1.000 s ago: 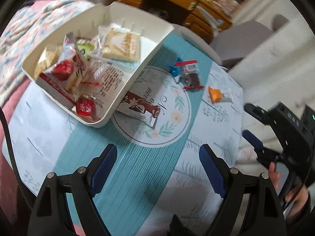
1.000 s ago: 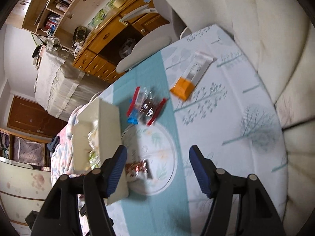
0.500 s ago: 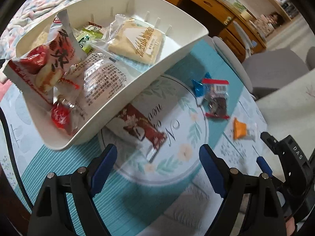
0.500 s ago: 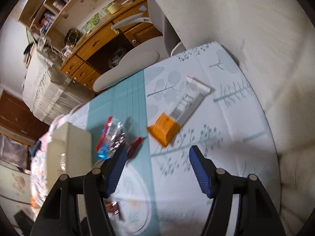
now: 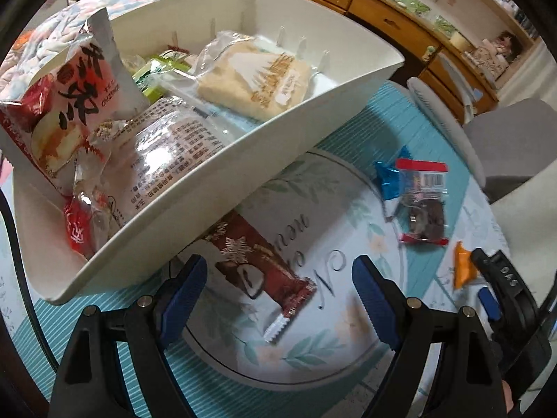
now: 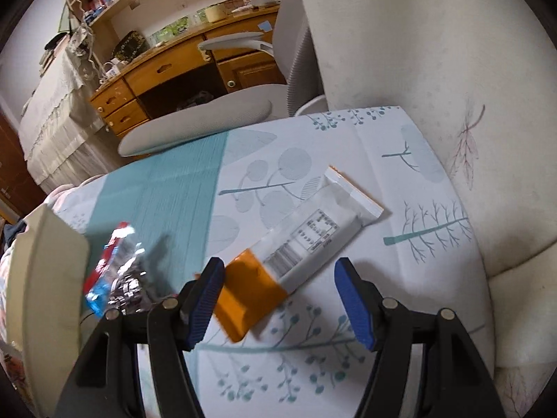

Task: Organize snacks
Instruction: 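Grasp the brown chocolate packet with left gripper while right grasps orange-white bar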

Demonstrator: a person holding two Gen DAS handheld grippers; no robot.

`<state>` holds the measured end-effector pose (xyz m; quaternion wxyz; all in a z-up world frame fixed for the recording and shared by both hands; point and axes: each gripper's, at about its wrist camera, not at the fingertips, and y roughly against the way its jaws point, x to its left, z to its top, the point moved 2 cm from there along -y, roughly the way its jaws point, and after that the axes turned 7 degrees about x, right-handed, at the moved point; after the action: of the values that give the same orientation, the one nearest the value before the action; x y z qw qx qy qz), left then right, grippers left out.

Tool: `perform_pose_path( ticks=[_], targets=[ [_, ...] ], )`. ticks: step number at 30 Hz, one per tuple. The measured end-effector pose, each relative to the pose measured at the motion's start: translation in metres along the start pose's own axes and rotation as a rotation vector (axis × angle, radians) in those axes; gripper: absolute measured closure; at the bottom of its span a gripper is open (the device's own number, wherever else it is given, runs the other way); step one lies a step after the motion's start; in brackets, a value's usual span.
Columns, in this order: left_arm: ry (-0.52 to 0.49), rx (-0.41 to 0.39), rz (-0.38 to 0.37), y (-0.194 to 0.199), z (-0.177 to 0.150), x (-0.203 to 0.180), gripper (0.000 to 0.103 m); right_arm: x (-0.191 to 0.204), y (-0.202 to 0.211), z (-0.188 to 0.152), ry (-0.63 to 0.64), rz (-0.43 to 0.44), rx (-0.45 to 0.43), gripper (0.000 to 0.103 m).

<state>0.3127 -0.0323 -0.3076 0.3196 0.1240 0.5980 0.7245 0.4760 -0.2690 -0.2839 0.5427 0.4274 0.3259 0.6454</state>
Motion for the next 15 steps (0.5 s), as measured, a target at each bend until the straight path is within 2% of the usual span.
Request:
perform_pose_path(
  ticks=[6, 8, 13, 15],
  targets=[
    [0.043, 0.003, 0.045, -0.012, 0.002, 0.003, 0.018, 0.002, -0.004, 0.003, 0.030, -0.006, -0.035, 0.037],
    [0.041, 0.010, 0.070, -0.017, 0.003, 0.002, 0.018, 0.003, -0.009, 0.004, 0.030, -0.004, -0.009, 0.036],
    [0.033, 0.051, 0.110, -0.027, 0.006, 0.001, 0.018, 0.011, -0.013, 0.003, 0.095, -0.055, -0.015, 0.036],
    [0.031, 0.060, 0.140, -0.032, 0.008, -0.001, 0.018, 0.013, -0.012, 0.001, 0.108, -0.074, -0.015, 0.040]
  ],
)
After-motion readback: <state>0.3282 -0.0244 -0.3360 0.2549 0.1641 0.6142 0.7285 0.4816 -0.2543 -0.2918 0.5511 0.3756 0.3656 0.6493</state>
